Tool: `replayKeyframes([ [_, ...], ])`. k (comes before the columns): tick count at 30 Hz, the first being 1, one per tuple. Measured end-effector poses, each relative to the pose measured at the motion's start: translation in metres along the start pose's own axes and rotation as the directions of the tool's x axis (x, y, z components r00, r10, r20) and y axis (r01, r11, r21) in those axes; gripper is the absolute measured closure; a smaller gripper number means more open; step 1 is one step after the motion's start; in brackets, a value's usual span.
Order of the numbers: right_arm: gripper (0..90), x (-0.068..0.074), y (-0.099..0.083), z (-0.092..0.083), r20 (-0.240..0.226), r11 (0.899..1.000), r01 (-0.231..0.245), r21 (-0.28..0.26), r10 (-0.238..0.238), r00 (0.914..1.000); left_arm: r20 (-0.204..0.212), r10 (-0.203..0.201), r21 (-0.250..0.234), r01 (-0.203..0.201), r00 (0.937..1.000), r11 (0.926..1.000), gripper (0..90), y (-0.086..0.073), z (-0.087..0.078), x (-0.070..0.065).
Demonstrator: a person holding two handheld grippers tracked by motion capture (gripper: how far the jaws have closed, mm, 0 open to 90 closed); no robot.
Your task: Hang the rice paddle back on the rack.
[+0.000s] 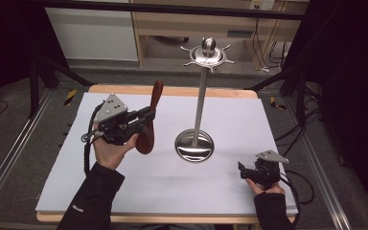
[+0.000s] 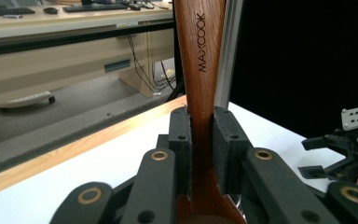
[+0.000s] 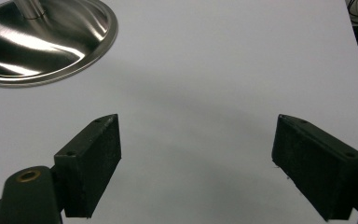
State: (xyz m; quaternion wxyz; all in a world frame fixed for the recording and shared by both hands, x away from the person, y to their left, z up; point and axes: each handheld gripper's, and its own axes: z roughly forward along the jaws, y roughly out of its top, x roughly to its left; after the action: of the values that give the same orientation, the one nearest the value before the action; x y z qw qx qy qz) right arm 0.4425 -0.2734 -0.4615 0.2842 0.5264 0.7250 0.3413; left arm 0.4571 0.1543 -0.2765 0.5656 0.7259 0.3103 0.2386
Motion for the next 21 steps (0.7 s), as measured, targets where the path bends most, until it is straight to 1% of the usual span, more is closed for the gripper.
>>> replayKeyframes([
  [5,15.8,0.0,0.0,0.0,-0.001,1.0,-0.001,-0.001,0.001,1.0,0.007,0.002,-0.004,-0.002,1.0,1.0,78.4,0.006,0.001,-0.001],
  [8,15.8,0.0,0.0,0.0,-0.001,1.0,-0.001,-0.001,0.001,1.0,0.023,-0.006,-0.011,0.006,0.9997,0.9999,78.4,0.01,0.003,-0.002],
  [13,15.8,0.0,0.0,0.0,0.002,1.0,-0.005,0.001,0.005,1.0,0.027,-0.004,-0.023,0.005,0.9996,0.9997,78.4,0.015,0.005,-0.005],
  [17,15.8,0.0,0.0,0.0,0.001,1.0,-0.005,0.002,0.005,1.0,0.029,0.006,-0.032,-0.005,0.9996,0.9995,78.4,0.021,0.006,-0.007],
  [21,15.8,0.0,0.0,0.0,-0.001,1.0,-0.001,-0.001,0.001,1.0,0.03,0.004,-0.038,-0.003,0.9995,0.9993,78.4,0.025,0.007,-0.009],
])
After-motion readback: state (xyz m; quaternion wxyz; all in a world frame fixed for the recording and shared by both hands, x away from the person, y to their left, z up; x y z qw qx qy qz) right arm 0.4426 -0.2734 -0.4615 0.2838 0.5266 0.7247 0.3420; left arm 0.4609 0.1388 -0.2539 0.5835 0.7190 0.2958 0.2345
